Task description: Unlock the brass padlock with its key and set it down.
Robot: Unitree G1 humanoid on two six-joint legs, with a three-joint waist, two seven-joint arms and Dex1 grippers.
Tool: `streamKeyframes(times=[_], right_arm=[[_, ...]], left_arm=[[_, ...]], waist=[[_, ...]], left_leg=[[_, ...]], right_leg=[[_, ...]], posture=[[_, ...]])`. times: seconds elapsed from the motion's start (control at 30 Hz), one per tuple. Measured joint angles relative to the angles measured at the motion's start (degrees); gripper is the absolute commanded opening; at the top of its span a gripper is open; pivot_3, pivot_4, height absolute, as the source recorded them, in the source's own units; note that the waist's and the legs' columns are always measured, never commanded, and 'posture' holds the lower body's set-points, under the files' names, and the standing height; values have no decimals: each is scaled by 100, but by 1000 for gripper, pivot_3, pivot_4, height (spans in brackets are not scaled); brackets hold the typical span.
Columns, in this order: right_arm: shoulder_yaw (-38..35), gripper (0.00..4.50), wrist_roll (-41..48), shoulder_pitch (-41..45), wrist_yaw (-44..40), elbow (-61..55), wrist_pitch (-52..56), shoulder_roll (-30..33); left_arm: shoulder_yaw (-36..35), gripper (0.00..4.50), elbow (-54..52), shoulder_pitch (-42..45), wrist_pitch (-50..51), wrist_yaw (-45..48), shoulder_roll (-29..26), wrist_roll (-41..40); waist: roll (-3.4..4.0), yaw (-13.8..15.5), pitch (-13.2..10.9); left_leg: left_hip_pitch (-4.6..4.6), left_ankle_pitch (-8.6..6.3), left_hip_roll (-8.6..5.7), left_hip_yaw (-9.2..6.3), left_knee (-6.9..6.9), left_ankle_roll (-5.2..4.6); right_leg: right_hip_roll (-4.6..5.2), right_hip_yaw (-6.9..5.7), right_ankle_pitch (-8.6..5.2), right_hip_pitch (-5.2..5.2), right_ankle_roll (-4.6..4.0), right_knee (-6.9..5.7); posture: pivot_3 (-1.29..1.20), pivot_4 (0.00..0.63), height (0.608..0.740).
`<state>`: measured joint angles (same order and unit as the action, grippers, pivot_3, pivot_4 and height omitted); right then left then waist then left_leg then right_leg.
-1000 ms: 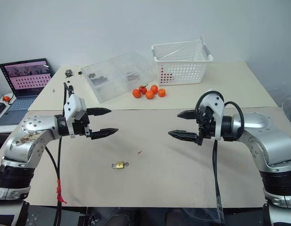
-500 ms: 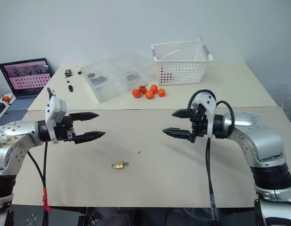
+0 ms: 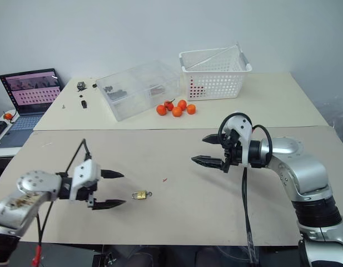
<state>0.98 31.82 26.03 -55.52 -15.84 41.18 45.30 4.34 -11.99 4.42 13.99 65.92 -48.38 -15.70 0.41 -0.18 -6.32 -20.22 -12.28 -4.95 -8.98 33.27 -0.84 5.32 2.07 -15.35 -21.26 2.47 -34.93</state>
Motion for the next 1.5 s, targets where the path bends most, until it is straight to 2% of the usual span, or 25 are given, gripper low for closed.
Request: streamKeyframes(times=[0.5,0.9,1.0,1.1,1.17,1.27,1.3,1.5], right_arm=[[-500,4485,119,-335,441,-503,284,139],[-635,4485,217,-449,534,-667,324,265],[-635,4500,221,-448,568,-667,329,270],[-635,4500,230,-437,586,-667,342,270],[-635,4500,236,-426,598,-667,351,270],[-635,4500,235,-426,610,-667,351,274],[-635,4500,234,-426,613,-667,352,283],[-634,4500,235,-425,682,-684,382,317]], left_arm=[[476,4500,1226,224,-1138,-231,846,633],[480,4500,1265,277,-927,-322,1235,645],[501,3718,1258,280,-876,-287,1292,635],[576,2743,1254,289,-867,-268,1396,620],[620,1869,1255,328,-856,-267,1430,621],[649,949,1257,373,-835,-253,1431,627],[657,819,1257,381,-834,-246,1432,627],[676,821,1257,449,-716,-173,1425,620]], waist=[[-6,7,20],[0,102,30],[0,102,30],[-2,104,29],[-4,87,29],[-4,70,30],[-4,57,30],[-4,45,30]], left_leg=[[6,0,7,13,4,-1],[5,-1,-7,13,26,-1],[5,-1,-7,13,26,-2],[5,-1,-6,12,31,-2],[5,-1,-3,12,31,-2],[5,-4,3,13,28,-6],[5,-5,5,13,29,-9],[5,-9,6,13,35,-16]], right_leg=[[-9,7,3,3,-3,-1],[1,3,5,18,2,4],[1,2,5,18,2,4],[0,1,5,19,2,4],[-5,1,5,17,2,3],[-12,2,5,14,2,2],[-15,3,5,13,2,2],[-15,3,5,14,2,2]], posture=[[0,150,740],[0,150,740],[0,150,740],[0,150,740],[0,150,740],[0,150,740],[0,150,740],[0,150,740]])
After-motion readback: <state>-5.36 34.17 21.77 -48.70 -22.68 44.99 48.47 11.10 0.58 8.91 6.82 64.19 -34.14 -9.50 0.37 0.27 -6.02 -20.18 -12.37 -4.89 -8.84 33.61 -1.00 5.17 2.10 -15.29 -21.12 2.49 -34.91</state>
